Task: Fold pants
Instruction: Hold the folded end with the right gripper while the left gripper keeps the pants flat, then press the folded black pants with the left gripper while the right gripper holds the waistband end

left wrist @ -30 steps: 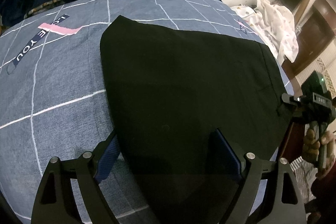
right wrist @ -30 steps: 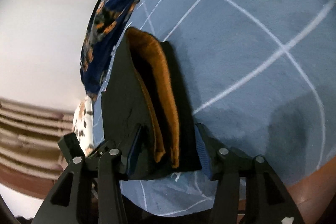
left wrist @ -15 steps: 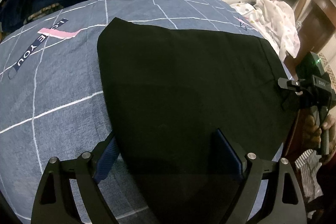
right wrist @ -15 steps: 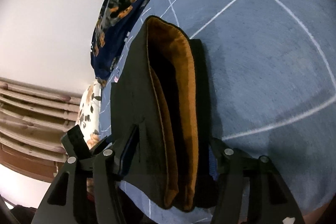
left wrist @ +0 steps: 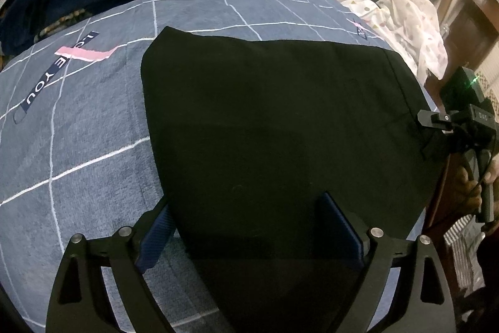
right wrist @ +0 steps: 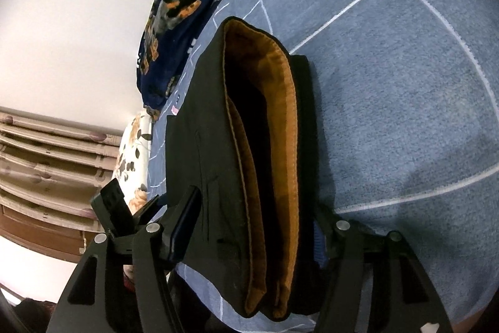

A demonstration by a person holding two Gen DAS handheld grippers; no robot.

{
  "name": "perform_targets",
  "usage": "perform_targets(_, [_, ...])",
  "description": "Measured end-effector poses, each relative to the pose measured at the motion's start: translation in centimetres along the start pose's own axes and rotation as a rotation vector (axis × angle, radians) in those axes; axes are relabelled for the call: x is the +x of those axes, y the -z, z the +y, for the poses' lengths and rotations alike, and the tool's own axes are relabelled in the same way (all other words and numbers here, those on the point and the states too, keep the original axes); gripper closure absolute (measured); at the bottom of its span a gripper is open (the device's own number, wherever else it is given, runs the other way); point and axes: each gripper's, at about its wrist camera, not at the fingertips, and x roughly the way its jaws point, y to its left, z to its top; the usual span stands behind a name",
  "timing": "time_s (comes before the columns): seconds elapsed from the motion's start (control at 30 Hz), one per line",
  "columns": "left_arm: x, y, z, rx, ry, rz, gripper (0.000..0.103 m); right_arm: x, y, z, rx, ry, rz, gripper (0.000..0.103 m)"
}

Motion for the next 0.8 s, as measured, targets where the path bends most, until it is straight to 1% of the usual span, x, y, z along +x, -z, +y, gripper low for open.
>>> perform_targets(0.2, [0.1,-0.06,-0.1,0.012,-0.012,0.0,0.011,0.02,0.08,0.1,-0.007,0.007,-0.009,0.045])
perform_targets(0.27, [0.13,-0.06,-0.14,0.017,-0.018,-0.001,0.01,-0.01,0.04,0.14,-0.006,0.006,-0.012,0.043])
perform_targets(0.43, [0.17,0.03,-0.17,0.024,-0.022,-0.003,0.008,0.28,0.12,0.55,-0.011,0.004,-0.016,0.035])
perform_targets(0.53, [0.17,0.01,0.01,0.025,-0.009,-0.005,0.008,0.43,0.1,0.81,-0.023,0.006,-0.012,0.031])
perform_targets(0.7, [0.14,-0.08,0.12,0.05,-0.003,0.002,0.008,0.36,0.11,0.87,-0.033,0.005,-0.01,0.031])
perform_targets(0.8, [-0.03,-0.21,0.6,0.053,0.037,0.02,0.008,0.32,0.15,0.9,-0.038,0.005,-0.01,0.031])
